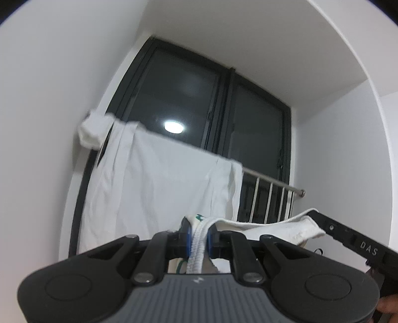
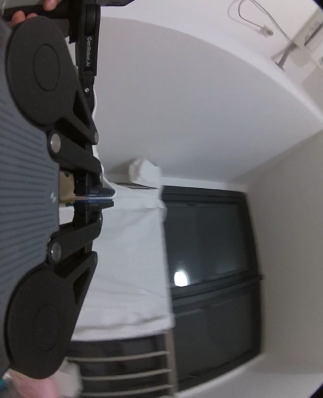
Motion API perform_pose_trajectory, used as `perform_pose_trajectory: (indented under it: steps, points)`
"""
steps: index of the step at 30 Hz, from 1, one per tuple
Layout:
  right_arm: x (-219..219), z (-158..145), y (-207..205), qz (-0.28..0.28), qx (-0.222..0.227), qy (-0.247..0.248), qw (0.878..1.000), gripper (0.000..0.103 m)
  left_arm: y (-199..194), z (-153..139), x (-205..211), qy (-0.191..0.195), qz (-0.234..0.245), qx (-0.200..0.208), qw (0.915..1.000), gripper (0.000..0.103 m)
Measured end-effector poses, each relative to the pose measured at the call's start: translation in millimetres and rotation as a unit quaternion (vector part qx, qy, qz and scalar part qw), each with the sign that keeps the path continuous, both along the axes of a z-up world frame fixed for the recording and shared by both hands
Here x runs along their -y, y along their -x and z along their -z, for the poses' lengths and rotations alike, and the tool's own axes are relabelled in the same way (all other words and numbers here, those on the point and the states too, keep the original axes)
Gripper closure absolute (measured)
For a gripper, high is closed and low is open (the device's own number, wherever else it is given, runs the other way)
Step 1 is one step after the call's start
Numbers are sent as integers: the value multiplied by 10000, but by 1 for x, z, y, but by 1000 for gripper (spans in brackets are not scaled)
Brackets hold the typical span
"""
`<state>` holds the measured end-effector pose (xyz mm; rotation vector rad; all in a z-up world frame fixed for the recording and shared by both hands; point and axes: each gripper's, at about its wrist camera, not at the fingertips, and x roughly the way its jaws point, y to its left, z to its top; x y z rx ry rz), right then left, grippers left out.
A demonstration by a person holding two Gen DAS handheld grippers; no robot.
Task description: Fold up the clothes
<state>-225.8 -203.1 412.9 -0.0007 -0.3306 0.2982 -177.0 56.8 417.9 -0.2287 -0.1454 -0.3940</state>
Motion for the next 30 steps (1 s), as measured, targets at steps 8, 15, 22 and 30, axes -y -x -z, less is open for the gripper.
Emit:
perform_pose_trajectory:
  steps: [8, 15, 22, 30]
  points:
    - [18, -48, 39, -207, 349, -2, 9992, 102, 26, -39, 11, -270, 256, 401, 9985, 93]
    - [25, -41, -11, -9, -133, -102, 9999, 102, -56, -18, 30, -576, 226, -371, 9974, 93]
    - [6, 26, -211, 922, -2274, 215, 9692, 87, -242, 76, 46, -813, -311, -2920, 9525, 36]
    - [-2, 238, -233, 525, -4025, 984, 9086, 38, -167, 259, 22, -1111, 233, -3505, 9297, 27]
